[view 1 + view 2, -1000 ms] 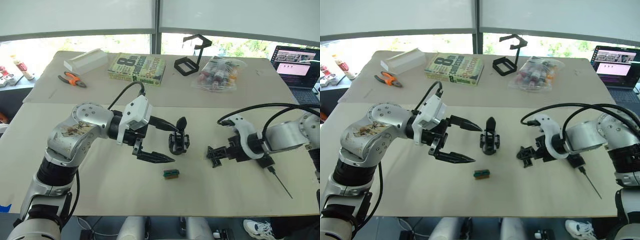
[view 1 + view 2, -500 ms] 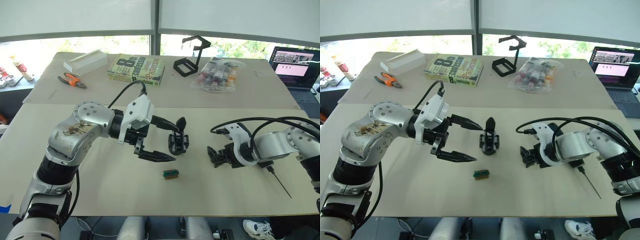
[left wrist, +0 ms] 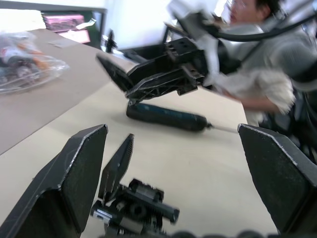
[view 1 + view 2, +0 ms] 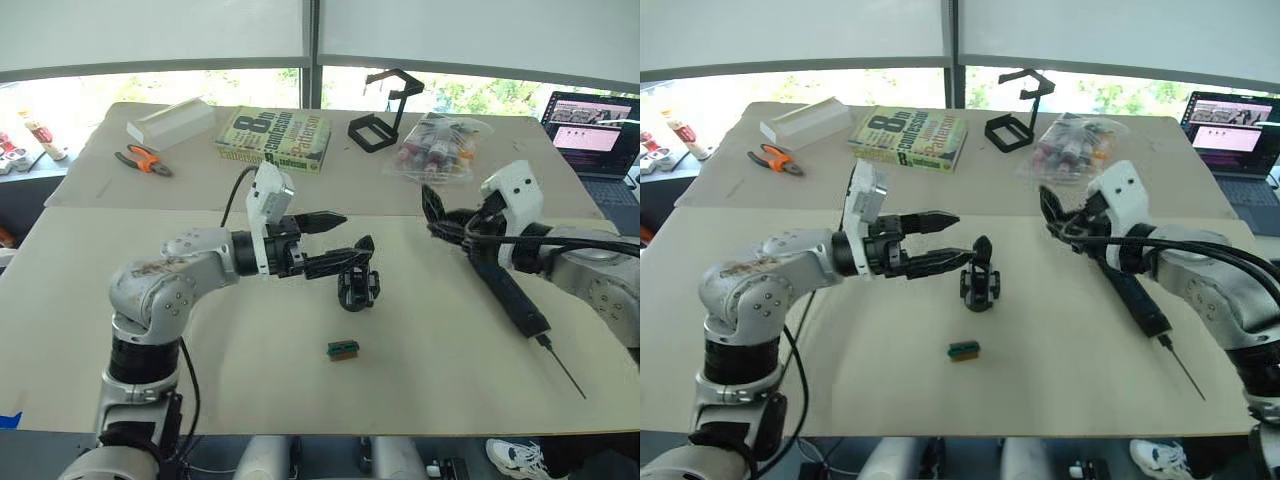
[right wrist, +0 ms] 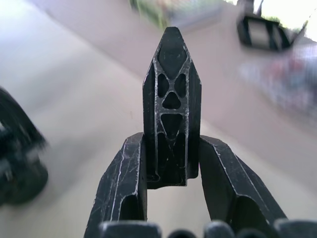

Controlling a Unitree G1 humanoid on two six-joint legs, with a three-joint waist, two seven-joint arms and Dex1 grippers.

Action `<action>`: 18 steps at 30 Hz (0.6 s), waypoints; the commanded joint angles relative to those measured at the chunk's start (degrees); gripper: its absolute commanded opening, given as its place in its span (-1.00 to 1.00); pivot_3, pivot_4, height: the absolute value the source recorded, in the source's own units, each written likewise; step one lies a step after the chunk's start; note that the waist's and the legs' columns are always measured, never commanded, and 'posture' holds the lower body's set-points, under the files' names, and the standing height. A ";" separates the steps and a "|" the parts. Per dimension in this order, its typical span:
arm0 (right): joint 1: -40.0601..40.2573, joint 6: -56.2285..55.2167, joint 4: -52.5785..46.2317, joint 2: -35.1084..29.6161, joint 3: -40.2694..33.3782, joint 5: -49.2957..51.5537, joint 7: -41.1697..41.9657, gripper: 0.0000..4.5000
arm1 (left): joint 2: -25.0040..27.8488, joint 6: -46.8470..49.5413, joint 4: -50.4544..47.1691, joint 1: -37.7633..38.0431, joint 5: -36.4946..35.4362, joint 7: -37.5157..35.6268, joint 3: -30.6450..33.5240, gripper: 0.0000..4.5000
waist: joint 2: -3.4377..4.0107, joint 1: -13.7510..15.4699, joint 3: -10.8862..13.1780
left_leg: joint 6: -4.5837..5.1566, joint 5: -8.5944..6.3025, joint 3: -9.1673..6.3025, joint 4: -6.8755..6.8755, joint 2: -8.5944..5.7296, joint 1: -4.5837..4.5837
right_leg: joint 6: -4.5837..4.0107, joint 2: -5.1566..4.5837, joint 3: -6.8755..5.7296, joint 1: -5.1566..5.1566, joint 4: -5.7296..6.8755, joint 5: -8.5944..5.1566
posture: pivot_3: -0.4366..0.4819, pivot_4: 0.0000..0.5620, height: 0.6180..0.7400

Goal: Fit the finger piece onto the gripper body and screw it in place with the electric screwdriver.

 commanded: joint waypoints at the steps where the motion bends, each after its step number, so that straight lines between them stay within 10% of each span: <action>1: -0.44 -8.58 -5.84 4.05 -1.81 -6.73 3.68 -0.51 | -4.45 -1.98 -1.47 -1.24 0.68 7.36 0.29 1.00 | 0.01 0.00 0.01 | -0.07 0.04 -0.01 -0.05 -0.02 0.02 | -0.01 0.00 0.00 -0.02 0.02 0.00 | -0.05 -0.47 1.00; 15: 5.58 -17.93 -11.29 13.74 -3.31 -18.71 11.50 -0.51 | -10.66 -7.93 -0.47 -1.97 0.20 14.35 0.77 1.00 | 0.02 -0.03 0.01 | -0.16 0.09 -0.01 -0.10 -0.08 0.41 | -0.09 0.01 0.07 0.21 0.05 0.02 | -0.05 -0.47 1.00; 18: 5.99 -17.87 -11.22 15.01 -3.88 -19.25 11.89 -0.51 | -11.12 -9.27 -1.09 -1.36 -0.04 14.00 0.55 0.60 | 0.02 -0.03 0.00 | -0.15 0.09 -0.01 -0.11 -0.09 0.42 | -0.10 0.01 0.07 0.21 0.05 0.02 | -0.05 -0.47 1.00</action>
